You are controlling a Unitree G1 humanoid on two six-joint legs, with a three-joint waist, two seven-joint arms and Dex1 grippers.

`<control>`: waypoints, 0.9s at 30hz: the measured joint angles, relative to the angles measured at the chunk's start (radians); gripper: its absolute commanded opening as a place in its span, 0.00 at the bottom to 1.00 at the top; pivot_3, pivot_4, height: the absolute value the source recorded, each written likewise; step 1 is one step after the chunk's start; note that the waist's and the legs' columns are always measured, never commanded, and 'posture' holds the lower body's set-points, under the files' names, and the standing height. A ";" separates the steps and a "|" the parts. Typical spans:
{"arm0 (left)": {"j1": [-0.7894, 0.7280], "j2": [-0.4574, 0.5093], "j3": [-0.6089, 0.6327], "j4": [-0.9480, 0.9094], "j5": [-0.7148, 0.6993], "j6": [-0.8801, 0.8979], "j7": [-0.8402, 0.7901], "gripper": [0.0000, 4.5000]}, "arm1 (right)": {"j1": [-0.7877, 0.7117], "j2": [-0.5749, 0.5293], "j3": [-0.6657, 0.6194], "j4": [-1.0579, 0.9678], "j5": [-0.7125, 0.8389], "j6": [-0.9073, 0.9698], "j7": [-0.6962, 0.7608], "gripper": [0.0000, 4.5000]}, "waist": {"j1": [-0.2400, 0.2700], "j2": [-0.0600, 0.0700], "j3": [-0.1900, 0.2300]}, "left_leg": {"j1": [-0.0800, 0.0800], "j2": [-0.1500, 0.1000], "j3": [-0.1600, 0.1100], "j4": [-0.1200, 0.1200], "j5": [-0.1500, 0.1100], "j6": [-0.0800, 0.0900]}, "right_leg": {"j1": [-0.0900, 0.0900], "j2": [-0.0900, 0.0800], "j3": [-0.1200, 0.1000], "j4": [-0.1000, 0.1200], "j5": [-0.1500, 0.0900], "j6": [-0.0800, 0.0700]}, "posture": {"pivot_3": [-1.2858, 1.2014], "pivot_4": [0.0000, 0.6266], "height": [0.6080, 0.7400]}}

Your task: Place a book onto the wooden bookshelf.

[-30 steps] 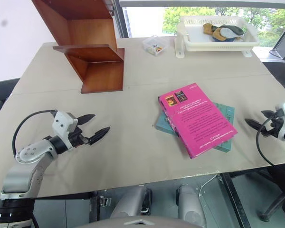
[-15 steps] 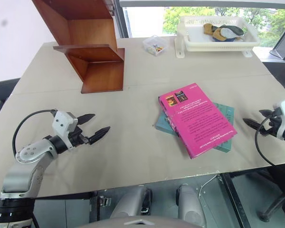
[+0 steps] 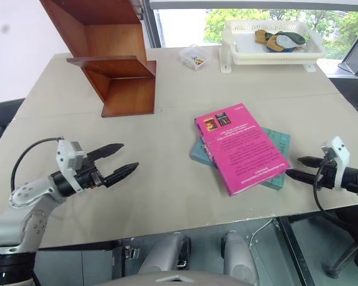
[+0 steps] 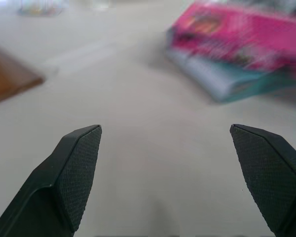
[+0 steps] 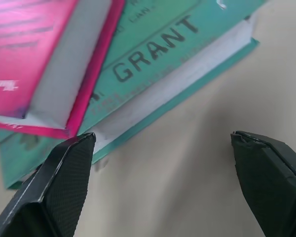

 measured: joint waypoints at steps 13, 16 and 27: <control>0.009 0.049 0.059 0.008 -0.096 0.005 -0.170 1.00 | -0.079 0.182 0.077 -0.078 0.029 0.040 -0.068 1.00 | -0.003 0.000 0.000 | 0.000 0.000 0.000 0.001 0.000 0.000 | 0.000 0.005 -0.001 0.001 0.000 0.000 | 0.52 0.24 1.00; 0.001 0.049 0.054 0.017 -0.092 0.002 -0.179 1.00 | -0.124 0.249 0.105 -0.079 0.028 0.039 -0.111 1.00 | -0.003 0.000 0.000 | 0.000 0.000 0.000 0.001 0.000 0.000 | 0.000 0.006 -0.001 0.001 0.000 0.001 | 0.52 0.24 1.00; -0.032 0.042 0.008 0.059 -0.027 -0.028 -0.174 1.00 | -0.115 0.173 0.118 -0.095 0.002 0.006 -0.137 1.00 | 0.013 0.000 0.000 | -0.002 -0.002 -0.002 0.001 0.000 0.000 | 0.000 0.004 -0.004 -0.001 0.000 0.001 | 0.52 0.24 1.00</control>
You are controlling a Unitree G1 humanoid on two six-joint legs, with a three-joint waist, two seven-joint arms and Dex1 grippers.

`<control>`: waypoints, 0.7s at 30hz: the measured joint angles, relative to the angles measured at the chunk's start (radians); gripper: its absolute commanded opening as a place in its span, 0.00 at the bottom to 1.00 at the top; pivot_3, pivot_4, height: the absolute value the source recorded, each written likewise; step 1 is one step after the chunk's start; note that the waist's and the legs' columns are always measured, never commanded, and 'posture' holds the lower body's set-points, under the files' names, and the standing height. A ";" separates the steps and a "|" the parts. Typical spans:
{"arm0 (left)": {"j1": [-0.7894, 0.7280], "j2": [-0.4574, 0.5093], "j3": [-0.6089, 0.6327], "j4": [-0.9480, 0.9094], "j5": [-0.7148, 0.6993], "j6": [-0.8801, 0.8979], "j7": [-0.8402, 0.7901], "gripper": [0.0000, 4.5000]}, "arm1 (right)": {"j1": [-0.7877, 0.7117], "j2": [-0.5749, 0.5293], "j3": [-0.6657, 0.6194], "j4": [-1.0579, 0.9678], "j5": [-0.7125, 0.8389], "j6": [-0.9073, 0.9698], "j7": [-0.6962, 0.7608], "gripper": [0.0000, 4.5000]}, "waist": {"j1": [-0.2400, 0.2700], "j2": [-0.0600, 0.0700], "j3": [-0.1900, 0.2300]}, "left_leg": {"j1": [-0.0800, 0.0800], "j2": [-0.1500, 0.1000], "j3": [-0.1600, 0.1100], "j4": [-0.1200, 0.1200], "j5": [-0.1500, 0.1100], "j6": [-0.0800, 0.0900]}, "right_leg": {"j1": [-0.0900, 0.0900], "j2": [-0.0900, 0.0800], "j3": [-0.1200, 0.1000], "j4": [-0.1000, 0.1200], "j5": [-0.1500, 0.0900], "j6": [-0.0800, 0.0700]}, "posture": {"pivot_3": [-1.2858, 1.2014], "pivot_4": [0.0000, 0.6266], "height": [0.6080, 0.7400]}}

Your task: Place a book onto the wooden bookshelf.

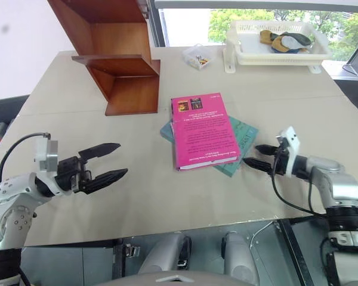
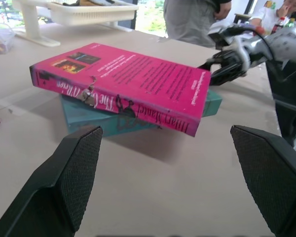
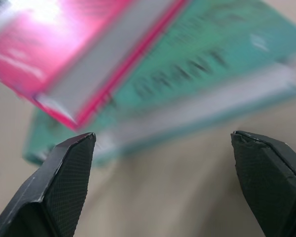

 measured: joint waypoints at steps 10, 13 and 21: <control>-0.125 -0.118 -0.088 0.007 -0.106 0.182 0.106 1.00 | 0.090 -0.107 -0.140 -0.023 0.009 -0.061 -0.004 1.00 | -0.005 0.000 0.000 | 0.001 0.000 0.000 0.001 0.000 0.000 | 0.000 0.001 0.000 0.002 0.001 0.002 | 0.52 0.24 1.00; -0.185 -0.162 -0.151 0.060 -0.119 0.289 0.182 1.00 | 0.137 -0.125 -0.186 -0.115 0.055 -0.054 0.009 1.00 | -0.006 0.000 0.000 | 0.001 0.000 -0.001 0.002 0.000 0.000 | 0.001 0.002 0.000 0.003 0.001 0.002 | 0.52 0.24 1.00; -0.284 -0.208 -0.230 0.222 -0.151 0.563 0.279 1.00 | 0.235 -0.146 -0.327 -0.315 0.145 -0.054 0.015 1.00 | -0.011 0.000 0.000 | 0.001 0.001 -0.002 0.004 0.000 0.000 | 0.001 0.004 -0.001 0.005 0.001 0.003 | 0.52 0.24 1.00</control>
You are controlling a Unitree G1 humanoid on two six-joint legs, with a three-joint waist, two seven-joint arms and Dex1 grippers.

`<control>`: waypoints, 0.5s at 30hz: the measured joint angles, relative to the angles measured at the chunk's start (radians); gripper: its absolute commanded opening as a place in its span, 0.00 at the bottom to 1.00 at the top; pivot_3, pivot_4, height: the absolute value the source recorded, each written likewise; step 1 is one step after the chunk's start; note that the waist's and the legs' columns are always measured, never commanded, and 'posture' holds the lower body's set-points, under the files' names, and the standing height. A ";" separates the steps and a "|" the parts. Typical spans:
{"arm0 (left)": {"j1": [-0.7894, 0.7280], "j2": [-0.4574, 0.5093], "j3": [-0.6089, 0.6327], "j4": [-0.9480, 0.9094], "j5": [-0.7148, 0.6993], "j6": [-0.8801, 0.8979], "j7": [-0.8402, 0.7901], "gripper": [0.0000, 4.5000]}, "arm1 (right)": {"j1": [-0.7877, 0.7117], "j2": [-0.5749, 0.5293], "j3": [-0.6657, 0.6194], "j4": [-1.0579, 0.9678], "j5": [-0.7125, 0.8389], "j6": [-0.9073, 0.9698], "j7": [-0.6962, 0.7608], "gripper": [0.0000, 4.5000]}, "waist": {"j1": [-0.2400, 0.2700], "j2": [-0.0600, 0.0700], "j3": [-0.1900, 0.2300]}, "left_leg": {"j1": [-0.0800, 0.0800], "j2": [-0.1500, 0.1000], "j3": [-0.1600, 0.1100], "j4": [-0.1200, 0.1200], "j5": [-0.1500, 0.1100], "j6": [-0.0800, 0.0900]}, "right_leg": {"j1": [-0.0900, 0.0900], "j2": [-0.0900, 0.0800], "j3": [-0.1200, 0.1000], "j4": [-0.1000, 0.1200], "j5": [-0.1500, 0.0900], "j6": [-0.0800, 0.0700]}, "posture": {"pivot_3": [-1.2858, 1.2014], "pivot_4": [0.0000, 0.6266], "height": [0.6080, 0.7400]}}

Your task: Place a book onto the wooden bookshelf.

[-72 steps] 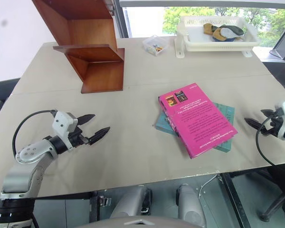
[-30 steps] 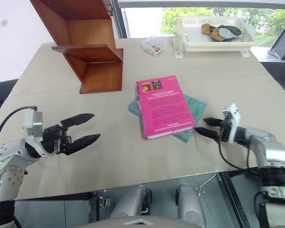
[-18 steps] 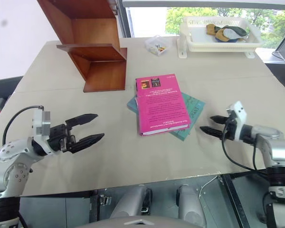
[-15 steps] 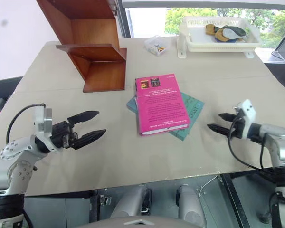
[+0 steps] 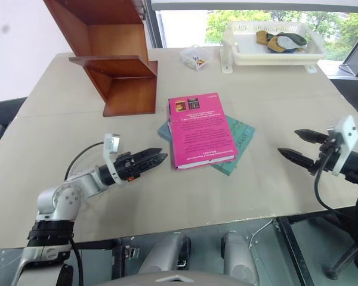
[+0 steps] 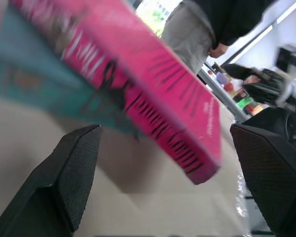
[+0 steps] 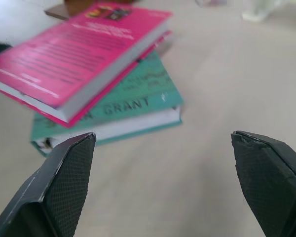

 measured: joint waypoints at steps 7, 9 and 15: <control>-0.108 -0.058 0.016 0.154 -0.058 0.176 -0.026 1.00 | 0.142 -0.035 -0.137 -0.222 0.236 0.137 0.053 1.00 | 0.016 0.003 -0.003 | 0.001 -0.001 0.000 0.001 0.000 0.000 | 0.001 -0.002 0.000 0.000 0.000 0.000 | 0.52 0.24 1.00; -0.150 -0.098 0.043 0.218 -0.084 0.218 -0.018 1.00 | 0.201 -0.070 -0.161 -0.276 0.277 0.174 0.083 1.00 | 0.025 0.003 -0.003 | 0.000 -0.001 -0.001 0.001 0.000 0.000 | 0.002 -0.002 -0.001 0.000 0.000 0.000 | 0.52 0.24 1.00; -0.258 -0.148 0.086 0.382 -0.104 0.300 0.004 1.00 | 0.312 -0.144 -0.223 -0.341 0.307 0.219 0.168 1.00 | 0.020 0.000 -0.004 | 0.000 -0.001 -0.001 0.002 0.000 0.000 | 0.001 -0.002 -0.002 0.000 0.000 0.000 | 0.52 0.24 1.00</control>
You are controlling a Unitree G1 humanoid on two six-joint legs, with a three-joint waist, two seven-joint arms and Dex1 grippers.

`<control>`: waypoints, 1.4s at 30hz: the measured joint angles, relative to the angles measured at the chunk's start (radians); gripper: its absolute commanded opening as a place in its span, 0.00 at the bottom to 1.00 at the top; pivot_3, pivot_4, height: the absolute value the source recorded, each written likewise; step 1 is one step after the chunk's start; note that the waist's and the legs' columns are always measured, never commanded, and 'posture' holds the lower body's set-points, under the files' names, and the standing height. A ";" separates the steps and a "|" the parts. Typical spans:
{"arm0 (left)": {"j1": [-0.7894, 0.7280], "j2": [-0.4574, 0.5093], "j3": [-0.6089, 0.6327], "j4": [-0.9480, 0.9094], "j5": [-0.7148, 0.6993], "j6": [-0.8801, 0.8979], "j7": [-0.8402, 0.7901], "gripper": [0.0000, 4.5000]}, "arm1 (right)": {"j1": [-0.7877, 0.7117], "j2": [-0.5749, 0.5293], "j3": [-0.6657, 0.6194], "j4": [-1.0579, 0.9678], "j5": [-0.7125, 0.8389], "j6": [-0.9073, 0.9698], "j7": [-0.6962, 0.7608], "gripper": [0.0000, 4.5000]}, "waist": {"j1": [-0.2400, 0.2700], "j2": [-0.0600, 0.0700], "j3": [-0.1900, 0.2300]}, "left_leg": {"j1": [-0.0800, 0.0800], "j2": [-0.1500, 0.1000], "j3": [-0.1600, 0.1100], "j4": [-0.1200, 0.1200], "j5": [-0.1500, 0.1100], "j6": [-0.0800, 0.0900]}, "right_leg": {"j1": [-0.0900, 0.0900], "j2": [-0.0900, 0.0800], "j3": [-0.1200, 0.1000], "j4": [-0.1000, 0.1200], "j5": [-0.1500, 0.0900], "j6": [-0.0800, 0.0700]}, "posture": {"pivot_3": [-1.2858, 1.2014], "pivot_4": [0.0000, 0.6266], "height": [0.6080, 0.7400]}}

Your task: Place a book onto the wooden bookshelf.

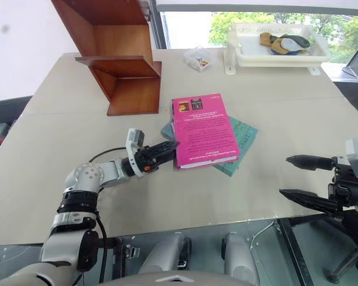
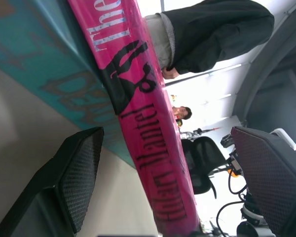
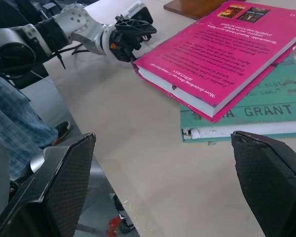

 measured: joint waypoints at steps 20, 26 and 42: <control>-0.068 -0.086 -0.006 0.073 0.038 0.104 -0.039 0.18 | -0.022 -0.006 0.016 -0.011 -0.029 -0.009 -0.016 1.00 | 0.006 0.000 0.000 | -0.002 -0.001 -0.001 0.000 0.000 0.000 | -0.001 -0.003 -0.001 -0.001 0.000 0.000 | 0.52 0.24 1.00; -0.069 -0.068 0.032 0.042 0.034 0.112 -0.027 0.01 | -0.022 -0.006 0.017 -0.009 -0.030 -0.010 -0.016 1.00 | 0.003 -0.001 0.000 | -0.002 0.000 -0.001 0.000 0.000 0.000 | -0.001 -0.003 -0.001 -0.001 0.000 0.000 | 0.52 0.24 1.00; -0.268 0.051 -0.286 -0.380 0.487 -0.602 -0.069 0.01 | -0.160 0.011 0.065 0.100 -0.049 -0.067 -0.024 1.00 | 0.008 -0.003 0.002 | -0.006 0.000 -0.001 -0.003 0.001 -0.003 | -0.001 -0.003 -0.001 -0.011 0.000 -0.002 | 0.52 0.24 1.00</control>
